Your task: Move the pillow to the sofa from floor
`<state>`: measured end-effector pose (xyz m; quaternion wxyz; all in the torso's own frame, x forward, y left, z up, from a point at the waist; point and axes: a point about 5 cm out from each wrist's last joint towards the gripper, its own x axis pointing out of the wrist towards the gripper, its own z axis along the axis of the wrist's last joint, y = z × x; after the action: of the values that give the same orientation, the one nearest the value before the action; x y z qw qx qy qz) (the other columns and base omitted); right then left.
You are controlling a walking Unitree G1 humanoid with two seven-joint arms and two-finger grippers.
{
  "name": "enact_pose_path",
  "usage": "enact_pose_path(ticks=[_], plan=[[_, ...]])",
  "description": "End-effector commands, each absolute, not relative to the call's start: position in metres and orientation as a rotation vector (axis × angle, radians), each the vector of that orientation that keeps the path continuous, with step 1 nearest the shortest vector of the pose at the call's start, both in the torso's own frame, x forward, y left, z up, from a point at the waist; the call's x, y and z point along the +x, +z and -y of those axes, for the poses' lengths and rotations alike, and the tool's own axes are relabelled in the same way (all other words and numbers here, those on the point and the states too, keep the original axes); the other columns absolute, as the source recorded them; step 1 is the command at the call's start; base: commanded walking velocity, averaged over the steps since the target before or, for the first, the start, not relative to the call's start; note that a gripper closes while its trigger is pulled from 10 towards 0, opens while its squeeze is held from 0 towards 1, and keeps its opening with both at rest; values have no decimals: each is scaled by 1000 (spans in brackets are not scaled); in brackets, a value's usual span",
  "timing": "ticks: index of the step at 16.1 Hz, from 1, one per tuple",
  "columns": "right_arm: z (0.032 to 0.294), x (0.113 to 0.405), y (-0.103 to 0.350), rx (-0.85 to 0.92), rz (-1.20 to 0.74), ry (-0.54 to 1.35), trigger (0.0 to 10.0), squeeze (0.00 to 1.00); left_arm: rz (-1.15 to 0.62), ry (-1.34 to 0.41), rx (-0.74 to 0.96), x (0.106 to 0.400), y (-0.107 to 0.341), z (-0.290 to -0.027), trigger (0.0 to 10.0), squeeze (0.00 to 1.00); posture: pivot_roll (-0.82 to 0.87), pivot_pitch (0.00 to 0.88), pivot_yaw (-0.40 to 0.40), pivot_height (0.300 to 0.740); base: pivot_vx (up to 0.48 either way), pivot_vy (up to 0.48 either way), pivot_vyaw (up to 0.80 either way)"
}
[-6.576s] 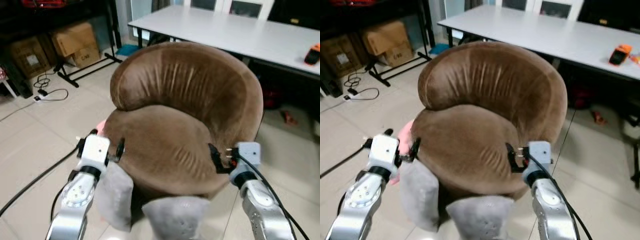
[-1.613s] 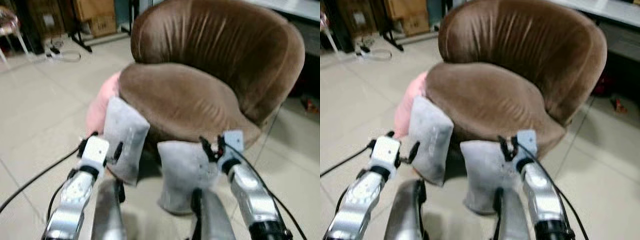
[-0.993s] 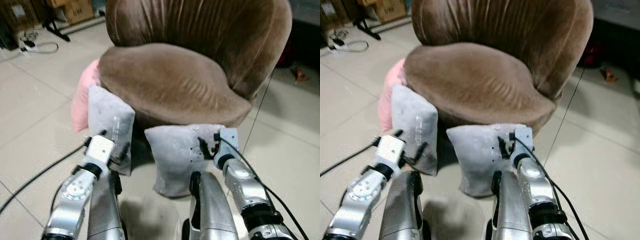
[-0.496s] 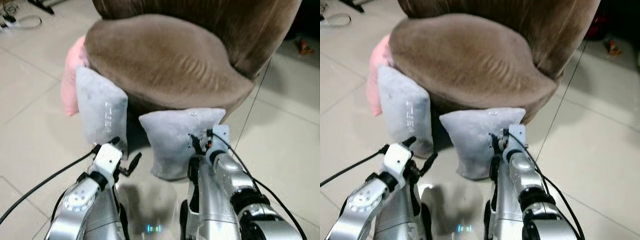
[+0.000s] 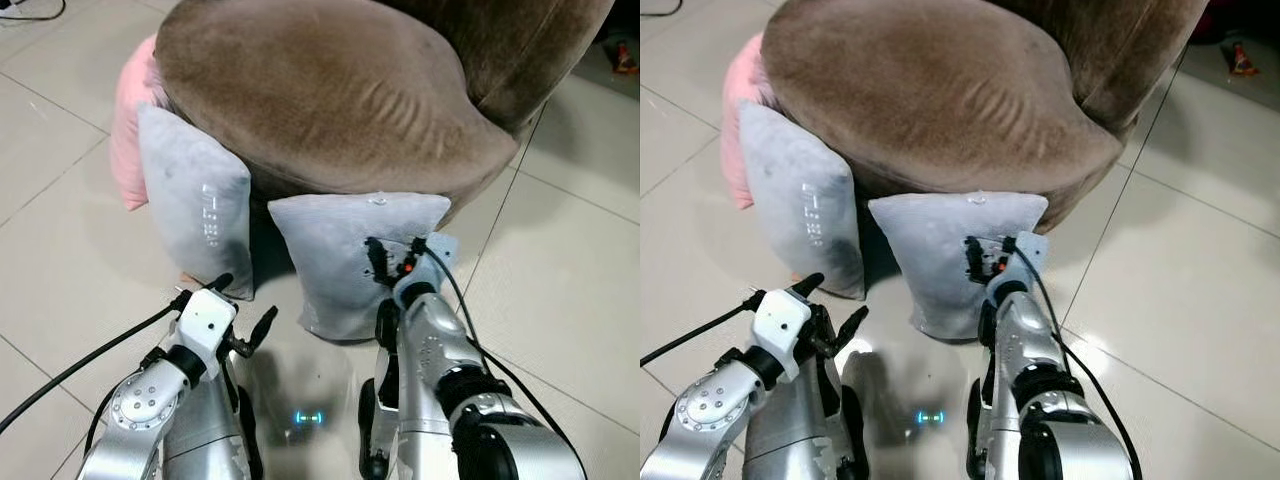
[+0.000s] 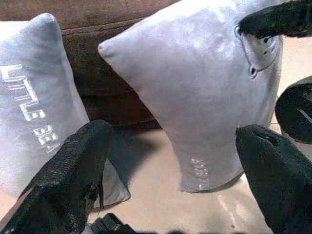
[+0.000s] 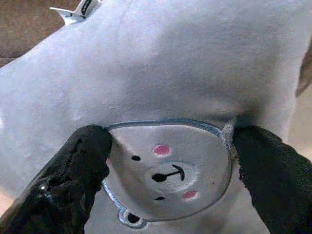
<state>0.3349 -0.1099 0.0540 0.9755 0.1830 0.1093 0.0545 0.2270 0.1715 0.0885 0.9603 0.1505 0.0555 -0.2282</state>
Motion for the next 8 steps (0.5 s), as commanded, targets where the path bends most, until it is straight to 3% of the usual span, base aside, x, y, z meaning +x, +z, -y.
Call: enact_pose_path(ticks=[1, 2, 3, 4, 8], plan=[[104, 333, 50, 352, -237, 131, 5608, 0, -142, -468, 305, 221, 85, -174, 10000, 882, 78, 303, -43, 464, 0, 0, 0], [101, 332, 49, 347, -243, 135, 3059, 0, -143, -470, 308, 221, 85, -174, 10000, 886, 79, 302, -43, 464, 0, 0, 0], [100, 332, 49, 340, -251, 139, 1137, 0, -144, -472, 309, 221, 85, -174, 10000, 886, 80, 300, -44, 464, 0, 0, 0], [99, 332, 48, 338, -253, 140, 0, 0, -144, -477, 310, 221, 85, -174, 10000, 882, 82, 299, -43, 464, 0, 0, 0], [97, 332, 48, 340, -255, 136, 0, 0, -148, -496, 308, 221, 86, -172, 10000, 886, 82, 295, -39, 464, 0, 0, 0]])
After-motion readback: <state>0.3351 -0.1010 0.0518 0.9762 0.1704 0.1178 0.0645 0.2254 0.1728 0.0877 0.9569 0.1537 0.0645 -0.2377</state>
